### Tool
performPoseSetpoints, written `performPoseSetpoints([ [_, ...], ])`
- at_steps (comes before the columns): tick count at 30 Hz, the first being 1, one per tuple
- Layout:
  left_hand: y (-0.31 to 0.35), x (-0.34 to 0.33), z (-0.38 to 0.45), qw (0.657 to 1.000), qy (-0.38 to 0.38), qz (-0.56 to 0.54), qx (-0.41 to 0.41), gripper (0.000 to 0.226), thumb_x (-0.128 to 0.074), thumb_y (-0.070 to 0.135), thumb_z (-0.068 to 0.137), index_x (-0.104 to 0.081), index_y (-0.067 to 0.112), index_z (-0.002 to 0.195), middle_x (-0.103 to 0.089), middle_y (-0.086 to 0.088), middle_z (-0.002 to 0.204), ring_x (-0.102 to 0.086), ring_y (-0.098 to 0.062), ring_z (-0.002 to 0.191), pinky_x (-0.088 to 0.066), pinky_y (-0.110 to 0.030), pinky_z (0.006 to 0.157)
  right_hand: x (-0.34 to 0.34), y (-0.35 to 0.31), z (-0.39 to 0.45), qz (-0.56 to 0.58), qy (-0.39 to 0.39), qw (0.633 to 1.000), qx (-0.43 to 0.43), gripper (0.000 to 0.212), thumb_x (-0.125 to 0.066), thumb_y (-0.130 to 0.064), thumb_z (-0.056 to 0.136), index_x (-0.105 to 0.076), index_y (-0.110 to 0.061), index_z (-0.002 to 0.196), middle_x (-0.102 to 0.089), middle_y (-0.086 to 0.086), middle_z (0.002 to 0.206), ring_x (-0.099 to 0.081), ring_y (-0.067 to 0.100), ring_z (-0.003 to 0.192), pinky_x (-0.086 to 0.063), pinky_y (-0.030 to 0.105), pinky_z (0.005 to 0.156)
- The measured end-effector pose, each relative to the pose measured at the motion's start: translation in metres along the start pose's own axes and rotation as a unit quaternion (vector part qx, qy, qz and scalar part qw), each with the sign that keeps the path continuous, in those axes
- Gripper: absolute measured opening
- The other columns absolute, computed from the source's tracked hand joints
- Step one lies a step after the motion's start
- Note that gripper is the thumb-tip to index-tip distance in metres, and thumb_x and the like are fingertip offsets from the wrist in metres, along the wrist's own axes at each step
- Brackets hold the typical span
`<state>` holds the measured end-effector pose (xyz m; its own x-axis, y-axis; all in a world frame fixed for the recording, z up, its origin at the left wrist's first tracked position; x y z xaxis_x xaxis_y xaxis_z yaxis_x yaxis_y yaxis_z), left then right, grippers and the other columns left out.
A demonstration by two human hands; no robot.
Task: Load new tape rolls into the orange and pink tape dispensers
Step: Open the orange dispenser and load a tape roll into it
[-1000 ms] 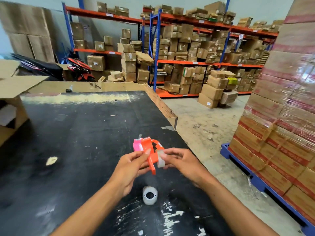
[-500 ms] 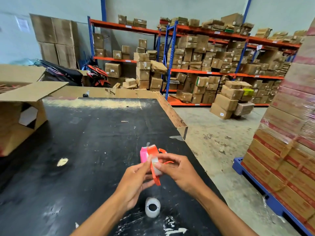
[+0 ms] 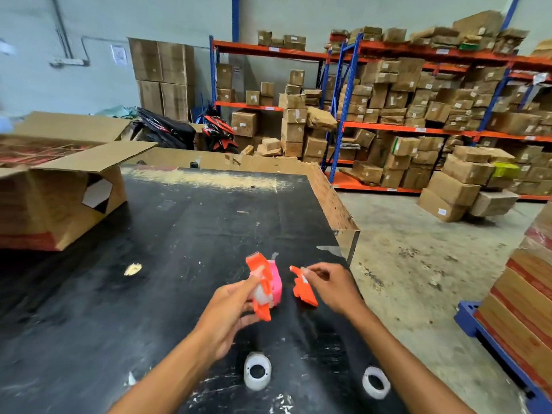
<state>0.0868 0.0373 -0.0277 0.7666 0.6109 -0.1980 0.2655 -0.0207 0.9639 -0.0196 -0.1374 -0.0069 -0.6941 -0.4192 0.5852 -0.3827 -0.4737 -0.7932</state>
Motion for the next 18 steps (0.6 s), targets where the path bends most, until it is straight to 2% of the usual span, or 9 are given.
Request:
performPoseSetpoints([
  [2,0.002,0.002,-0.002,1.0,0.026,-0.001,-0.006,0.044,-0.055,0.049,0.082,-0.074,0.009,0.083,-0.071,-0.014,0.084,-0.065,-0.025,0.084,-0.053,-0.044,0.09,-0.023,0.019,0.013,-0.111,-0.056,0.992,-0.031,0.027,-0.061,-0.044,0.082,-0.075,-0.022,0.09,-0.072,0.004,0.081,-0.064,0.021,0.084,-0.046,0.032,0.072],
  [4,0.002,0.005,-0.006,0.998,0.054,-0.013,-0.01,0.05,-0.055,0.055,0.075,-0.074,0.01,0.081,-0.071,-0.015,0.082,-0.066,-0.024,0.081,-0.054,-0.041,0.085,-0.038,0.029,0.019,-0.193,-0.082,0.977,-0.045,0.029,-0.06,-0.042,0.081,-0.072,-0.025,0.102,-0.073,0.009,0.1,-0.065,0.029,0.097,-0.047,0.033,0.075],
  [5,0.002,0.007,-0.008,0.998,0.067,-0.018,-0.012,0.052,-0.054,0.057,0.073,-0.074,0.009,0.082,-0.071,-0.015,0.083,-0.067,-0.024,0.081,-0.054,-0.04,0.083,-0.041,0.032,0.022,-0.217,-0.079,0.972,-0.046,0.031,-0.062,-0.041,0.08,-0.07,-0.027,0.106,-0.072,0.01,0.107,-0.064,0.032,0.103,-0.049,0.035,0.078],
  [7,0.002,0.01,-0.012,0.996,0.086,-0.02,-0.014,0.055,-0.051,0.055,0.079,-0.072,0.006,0.089,-0.072,-0.016,0.086,-0.068,-0.026,0.083,-0.054,-0.039,0.083,-0.045,0.031,0.024,-0.21,-0.074,0.974,-0.041,0.029,-0.064,-0.037,0.077,-0.07,-0.026,0.104,-0.072,0.011,0.106,-0.065,0.033,0.101,-0.051,0.036,0.078],
  [9,0.001,0.012,-0.017,0.995,0.1,-0.017,-0.017,0.053,-0.047,0.052,0.085,-0.071,0.006,0.089,-0.073,-0.016,0.085,-0.067,-0.027,0.084,-0.053,-0.04,0.084,-0.043,0.031,0.022,-0.111,-0.08,0.99,-0.046,0.018,-0.066,-0.031,0.074,-0.073,-0.025,0.089,-0.076,0.008,0.085,-0.068,0.027,0.08,-0.054,0.039,0.074],
  [11,0.001,0.011,-0.02,0.994,0.107,-0.015,-0.025,0.05,-0.044,0.049,0.089,-0.072,0.008,0.086,-0.073,-0.015,0.082,-0.067,-0.028,0.085,-0.053,-0.039,0.083,-0.034,0.021,0.008,0.067,-0.084,0.993,-0.056,0.011,-0.068,-0.023,0.076,-0.073,-0.022,0.085,-0.069,0.005,0.063,-0.06,0.02,0.06,-0.057,0.046,0.073],
  [14,0.0,-0.002,-0.022,0.994,0.102,-0.005,-0.031,0.046,-0.043,0.046,0.091,-0.073,0.013,0.079,-0.075,-0.009,0.077,-0.067,-0.024,0.083,-0.053,-0.036,0.078,-0.029,-0.014,-0.027,0.286,-0.163,0.942,-0.057,0.017,-0.066,-0.016,0.085,-0.069,-0.021,0.102,-0.07,0.013,0.075,-0.064,0.024,0.07,-0.058,0.045,0.078],
  [16,-0.001,-0.015,-0.022,0.996,0.086,0.01,-0.034,0.048,-0.042,0.045,0.092,-0.075,0.014,0.077,-0.076,-0.005,0.075,-0.067,-0.018,0.078,-0.052,-0.034,0.078,-0.023,-0.037,-0.049,0.322,-0.203,0.924,-0.034,0.022,-0.066,-0.018,0.086,-0.068,-0.02,0.108,-0.074,0.018,0.086,-0.07,0.024,0.077,-0.061,0.039,0.076],
  [18,-0.002,-0.032,-0.024,0.997,0.067,0.03,-0.038,0.049,-0.04,0.046,0.093,-0.076,0.014,0.085,-0.078,-0.005,0.082,-0.068,-0.013,0.076,-0.053,-0.031,0.078,-0.016,-0.045,-0.065,0.324,-0.208,0.923,-0.018,0.026,-0.066,-0.019,0.085,-0.067,-0.019,0.112,-0.074,0.02,0.092,-0.072,0.021,0.079,-0.062,0.034,0.073],
])
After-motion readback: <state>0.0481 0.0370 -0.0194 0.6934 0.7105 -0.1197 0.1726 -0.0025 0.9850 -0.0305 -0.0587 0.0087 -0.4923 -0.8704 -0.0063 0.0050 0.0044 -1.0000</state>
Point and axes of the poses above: each hand's wrist, its own z-axis towards the middle knuckle, its own x-axis out of the back of the hand, y = z × x, the point moved 10 cm from there along z, towards the middle knuckle
